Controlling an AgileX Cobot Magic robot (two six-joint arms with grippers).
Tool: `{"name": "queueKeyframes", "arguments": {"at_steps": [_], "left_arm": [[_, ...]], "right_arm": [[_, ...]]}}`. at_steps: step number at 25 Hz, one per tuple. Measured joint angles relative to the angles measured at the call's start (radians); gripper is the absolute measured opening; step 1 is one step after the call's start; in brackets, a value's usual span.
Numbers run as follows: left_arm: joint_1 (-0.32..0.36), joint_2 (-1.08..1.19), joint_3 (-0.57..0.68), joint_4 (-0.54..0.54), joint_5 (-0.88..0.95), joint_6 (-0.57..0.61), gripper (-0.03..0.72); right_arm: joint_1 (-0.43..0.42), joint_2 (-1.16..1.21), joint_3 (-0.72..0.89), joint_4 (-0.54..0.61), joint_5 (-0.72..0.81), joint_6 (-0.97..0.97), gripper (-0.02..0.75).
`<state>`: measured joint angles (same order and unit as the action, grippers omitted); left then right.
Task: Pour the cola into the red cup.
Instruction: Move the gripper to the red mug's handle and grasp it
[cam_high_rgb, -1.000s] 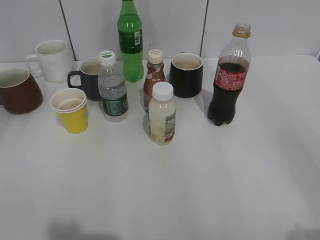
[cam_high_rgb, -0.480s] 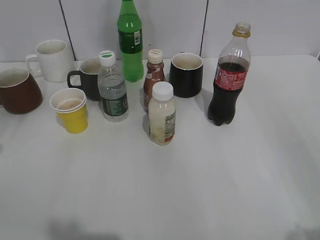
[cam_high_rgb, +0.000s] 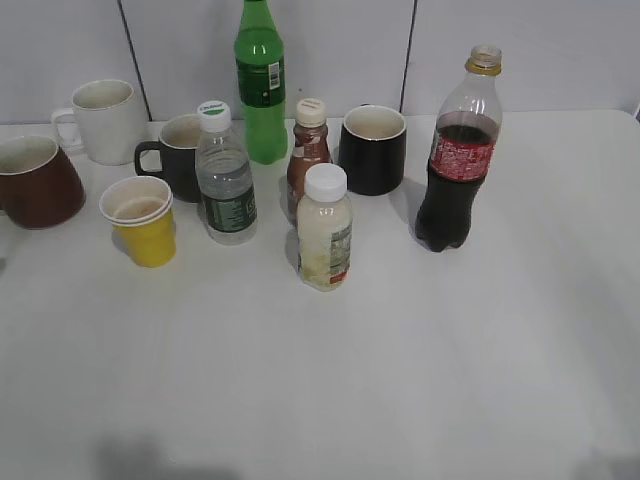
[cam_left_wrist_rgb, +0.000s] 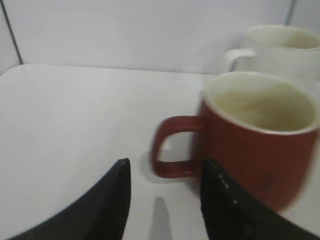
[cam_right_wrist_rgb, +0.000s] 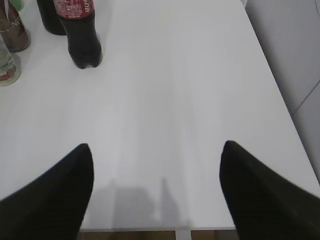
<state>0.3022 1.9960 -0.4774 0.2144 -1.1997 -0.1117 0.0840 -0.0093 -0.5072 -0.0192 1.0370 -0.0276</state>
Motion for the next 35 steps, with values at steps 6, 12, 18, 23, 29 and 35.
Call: {"name": "queueKeyframes", "arguments": {"at_steps": [6, 12, 18, 23, 29, 35], "left_arm": [[0.036, 0.118, -0.122, 0.048, -0.003, 0.0, 0.328], [0.036, 0.187, -0.228, 0.096, 0.018, 0.0, 0.326], [0.035, 0.244, -0.289, 0.126, 0.036, 0.0, 0.326], [0.035, 0.289, -0.36, 0.14, 0.04, 0.0, 0.321], [0.032, 0.312, -0.424, 0.18, 0.044, 0.0, 0.149], [0.031, 0.311, -0.429, 0.197, 0.06, 0.003, 0.046]], "right_arm": [[0.0, 0.0, 0.0, 0.0, 0.0, 0.0, 0.589], [0.0, 0.0, 0.0, 0.001, 0.0, 0.0, 0.589], [0.0, 0.0, 0.0, 0.001, 0.0, 0.0, 0.589], [0.0, 0.0, 0.0, 0.001, 0.0, 0.0, 0.589], [0.0, 0.0, 0.0, 0.001, 0.0, 0.0, 0.589], [0.0, 0.0, 0.0, 0.004, 0.0, 0.0, 0.589]]}}
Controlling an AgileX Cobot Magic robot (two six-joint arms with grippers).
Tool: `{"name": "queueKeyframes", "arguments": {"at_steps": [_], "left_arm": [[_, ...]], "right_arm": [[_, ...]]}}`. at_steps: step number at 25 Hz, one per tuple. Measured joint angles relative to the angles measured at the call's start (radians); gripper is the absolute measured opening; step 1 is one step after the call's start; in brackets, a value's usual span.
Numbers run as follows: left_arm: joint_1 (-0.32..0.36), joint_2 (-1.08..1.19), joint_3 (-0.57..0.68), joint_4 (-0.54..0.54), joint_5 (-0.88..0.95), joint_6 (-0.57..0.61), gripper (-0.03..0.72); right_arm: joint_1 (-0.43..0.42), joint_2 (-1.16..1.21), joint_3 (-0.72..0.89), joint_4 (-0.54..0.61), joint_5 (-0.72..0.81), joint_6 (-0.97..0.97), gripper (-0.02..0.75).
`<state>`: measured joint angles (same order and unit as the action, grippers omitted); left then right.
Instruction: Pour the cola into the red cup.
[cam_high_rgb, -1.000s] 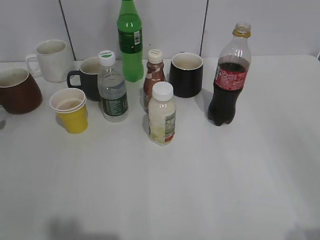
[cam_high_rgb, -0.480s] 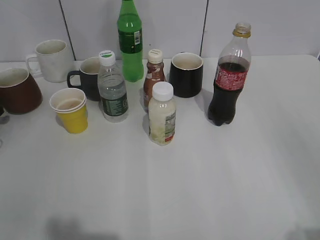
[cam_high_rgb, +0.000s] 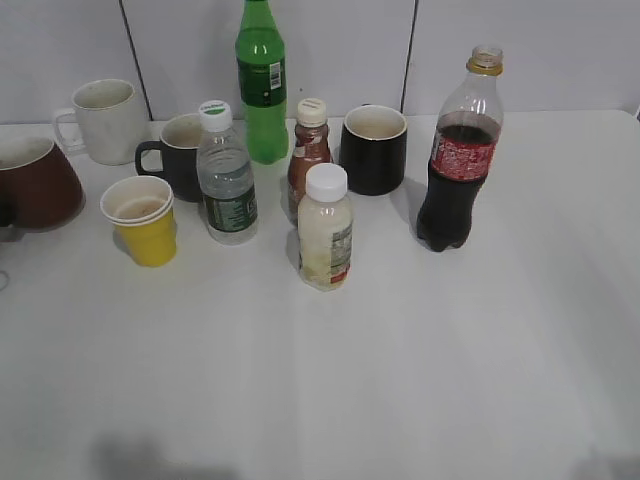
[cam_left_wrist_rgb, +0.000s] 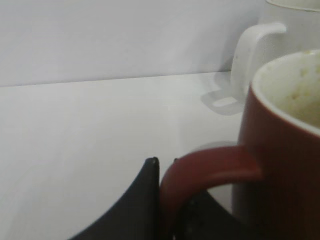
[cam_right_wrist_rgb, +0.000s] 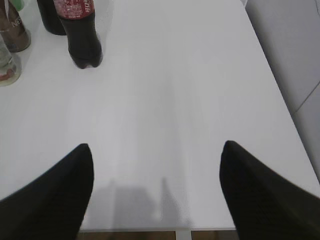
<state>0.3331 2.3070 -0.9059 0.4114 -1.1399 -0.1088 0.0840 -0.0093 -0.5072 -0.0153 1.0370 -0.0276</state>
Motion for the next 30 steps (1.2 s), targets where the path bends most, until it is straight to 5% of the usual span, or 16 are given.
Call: {"name": "queueKeyframes", "arguments": {"at_steps": [6, 17, 19, 24, 30], "left_arm": [[0.0, -0.155, 0.098, 0.003, 0.039, 0.0, 0.045], [-0.011, -0.619, 0.262, 0.076, 0.181, -0.124, 0.044], [-0.038, -0.688, 0.262, 0.085, 0.234, -0.161, 0.044], [-0.145, -0.804, 0.263, 0.103, 0.32, -0.195, 0.044], [-0.294, -0.889, 0.264, 0.146, 0.48, -0.242, 0.044]], "right_arm": [[0.0, 0.032, -0.019, 0.027, -0.062, -0.001, 0.584], [0.0, 0.763, 0.026, 0.117, -1.225, -0.052, 0.574], [0.0, 0.946, 0.031, 0.055, -1.364, 0.028, 0.574], [0.0, 1.29, 0.046, -0.332, -1.672, 0.368, 0.574], [0.0, 1.609, 0.099, -0.475, -1.827, 0.378, 0.585]]}}
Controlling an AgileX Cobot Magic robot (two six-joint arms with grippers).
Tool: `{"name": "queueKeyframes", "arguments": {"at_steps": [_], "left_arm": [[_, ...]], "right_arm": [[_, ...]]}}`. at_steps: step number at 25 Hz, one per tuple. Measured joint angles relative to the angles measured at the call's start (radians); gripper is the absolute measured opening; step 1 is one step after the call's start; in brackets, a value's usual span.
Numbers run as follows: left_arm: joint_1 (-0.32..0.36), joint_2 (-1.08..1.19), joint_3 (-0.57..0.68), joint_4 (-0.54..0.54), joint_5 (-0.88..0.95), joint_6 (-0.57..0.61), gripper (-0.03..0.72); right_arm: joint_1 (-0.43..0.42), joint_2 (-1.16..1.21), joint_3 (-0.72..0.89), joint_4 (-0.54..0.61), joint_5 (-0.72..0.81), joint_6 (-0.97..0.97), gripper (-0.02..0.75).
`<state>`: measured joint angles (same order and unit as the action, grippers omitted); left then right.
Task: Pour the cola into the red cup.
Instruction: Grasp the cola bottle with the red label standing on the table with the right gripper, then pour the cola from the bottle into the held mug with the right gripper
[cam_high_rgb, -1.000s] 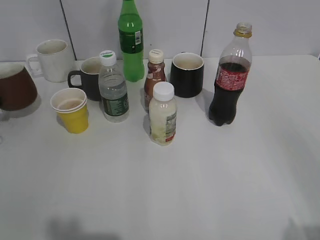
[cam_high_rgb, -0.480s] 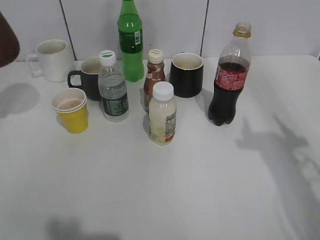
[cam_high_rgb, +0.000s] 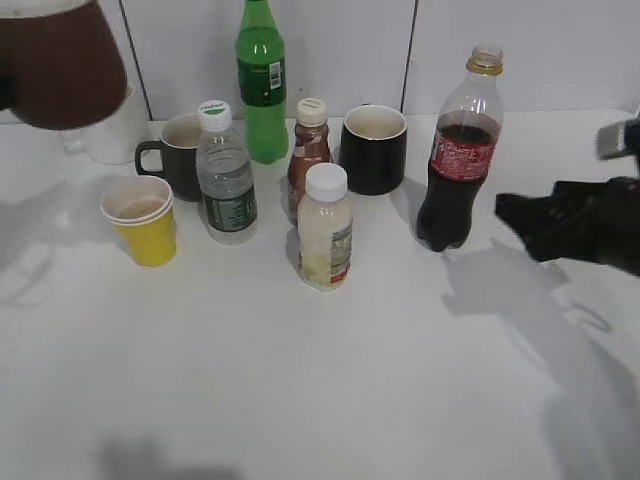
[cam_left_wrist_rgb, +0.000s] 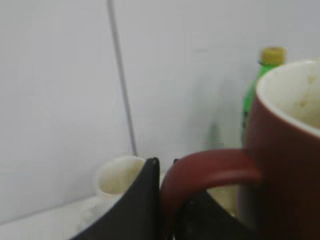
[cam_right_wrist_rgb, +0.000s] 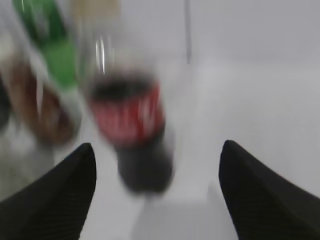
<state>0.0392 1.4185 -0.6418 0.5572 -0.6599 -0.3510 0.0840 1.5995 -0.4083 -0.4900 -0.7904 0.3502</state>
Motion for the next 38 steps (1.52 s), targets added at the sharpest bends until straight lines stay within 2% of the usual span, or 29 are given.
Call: {"name": "queueKeyframes", "arguments": {"at_steps": [5, 11, 20, 23, 25, 30, 34, 38], "left_arm": [[-0.083, -0.05, 0.006, 0.005, 0.073, -0.002, 0.044], [-0.144, -0.12, 0.006, 0.006, 0.106, -0.004, 0.044], [-0.16, -0.154, 0.006, -0.001, 0.195, -0.009, 0.044], [-0.161, -0.154, 0.006, -0.002, 0.199, -0.009, 0.044], [-0.161, -0.154, 0.006, -0.002, 0.201, -0.009, 0.044], [-0.161, -0.154, 0.006, -0.002, 0.212, -0.009, 0.044], [-0.191, -0.154, 0.006, 0.001, 0.236, -0.009, 0.044], [-0.299, -0.152, 0.006, 0.002, 0.286, -0.01, 0.044]], "right_arm": [[0.0, 0.217, -0.016, 0.031, -0.284, -0.121, 0.635], [0.002, 0.376, -0.181, 0.04, -0.338, -0.145, 0.647], [0.068, 0.497, -0.416, -0.016, -0.277, -0.111, 0.644], [0.075, 0.516, -0.457, -0.017, -0.26, -0.108, 0.587], [0.077, 0.525, -0.483, -0.021, -0.249, -0.108, 0.5], [0.078, 0.522, -0.493, 0.003, -0.226, -0.107, 0.485], [0.081, 0.421, -0.466, -0.072, -0.092, -0.105, 0.485], [0.126, 0.227, -0.456, -0.107, 0.144, -0.134, 0.487]]}}
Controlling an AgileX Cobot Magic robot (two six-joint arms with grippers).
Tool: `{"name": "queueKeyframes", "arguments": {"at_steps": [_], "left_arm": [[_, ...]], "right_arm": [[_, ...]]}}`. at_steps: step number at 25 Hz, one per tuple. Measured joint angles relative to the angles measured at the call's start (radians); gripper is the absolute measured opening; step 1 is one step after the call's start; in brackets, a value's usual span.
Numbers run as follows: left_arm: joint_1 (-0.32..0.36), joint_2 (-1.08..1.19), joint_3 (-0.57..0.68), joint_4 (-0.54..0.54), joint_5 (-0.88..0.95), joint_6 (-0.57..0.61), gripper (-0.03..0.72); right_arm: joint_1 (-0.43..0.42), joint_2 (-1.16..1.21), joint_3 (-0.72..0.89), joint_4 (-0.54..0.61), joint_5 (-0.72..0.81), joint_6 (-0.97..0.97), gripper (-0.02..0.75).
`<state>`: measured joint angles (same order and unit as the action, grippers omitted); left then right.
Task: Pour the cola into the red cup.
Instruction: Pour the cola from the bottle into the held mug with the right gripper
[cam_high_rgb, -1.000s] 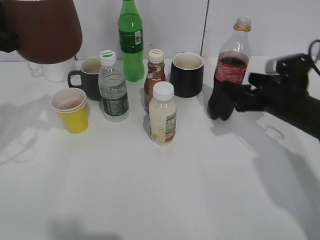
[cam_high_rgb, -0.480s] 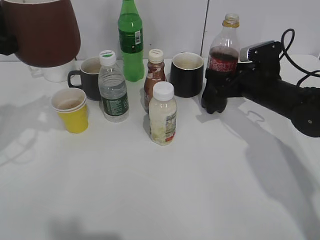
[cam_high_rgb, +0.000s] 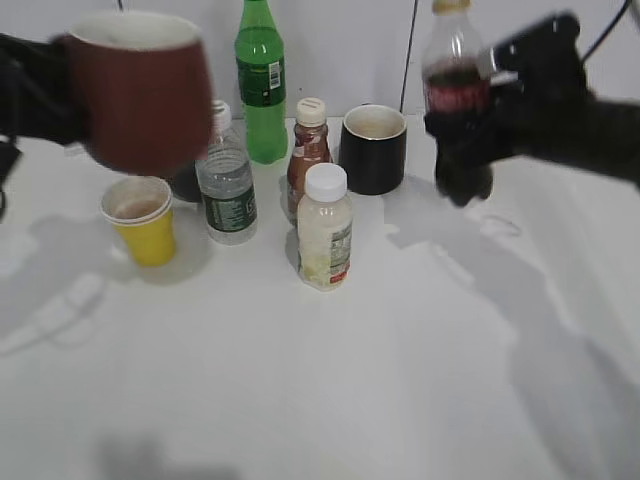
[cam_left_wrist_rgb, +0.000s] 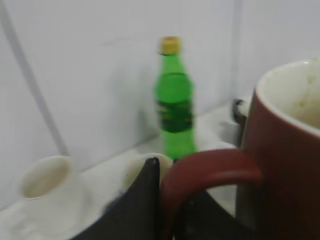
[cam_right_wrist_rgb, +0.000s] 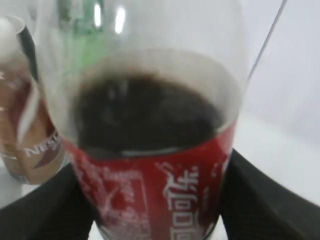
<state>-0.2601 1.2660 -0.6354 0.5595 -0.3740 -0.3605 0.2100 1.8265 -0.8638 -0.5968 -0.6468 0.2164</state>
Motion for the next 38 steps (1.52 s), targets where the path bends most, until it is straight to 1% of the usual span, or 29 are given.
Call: {"name": "queueKeyframes", "arguments": {"at_steps": [2, 5, 7, 10, 15, 21, 27, 31, 38], "left_arm": [[-0.054, 0.004, 0.0, 0.001, 0.016, 0.0, 0.044], [-0.126, 0.029, 0.0, 0.002, 0.018, 0.0, 0.044], [-0.16, 0.05, 0.0, 0.003, 0.018, 0.0, 0.044], [-0.2, 0.085, 0.0, 0.014, 0.017, 0.0, 0.044], [-0.25, 0.144, 0.0, 0.033, -0.015, 0.0, 0.044], [-0.261, 0.164, 0.0, 0.036, -0.059, 0.0, 0.044], [-0.262, 0.164, 0.0, 0.041, -0.068, 0.0, 0.044], [-0.262, 0.164, 0.0, 0.041, -0.069, 0.0, 0.044], [-0.262, 0.164, 0.0, 0.041, -0.072, 0.0, 0.044]], "right_arm": [[0.043, -0.093, 0.001, -0.001, 0.104, -0.055, 0.487], [0.12, -0.187, 0.001, 0.009, 0.21, -0.185, 0.487], [0.172, -0.224, 0.001, 0.013, 0.258, -0.267, 0.487], [0.239, -0.247, 0.0, 0.034, 0.316, -0.425, 0.487], [0.292, -0.249, -0.003, 0.051, 0.361, -0.649, 0.487], [0.3, -0.25, -0.003, 0.054, 0.365, -0.879, 0.487], [0.3, -0.25, -0.003, 0.071, 0.365, -1.023, 0.487], [0.3, -0.25, -0.003, 0.128, 0.363, -1.09, 0.487], [0.3, -0.25, -0.003, 0.274, 0.327, -1.26, 0.487]]}}
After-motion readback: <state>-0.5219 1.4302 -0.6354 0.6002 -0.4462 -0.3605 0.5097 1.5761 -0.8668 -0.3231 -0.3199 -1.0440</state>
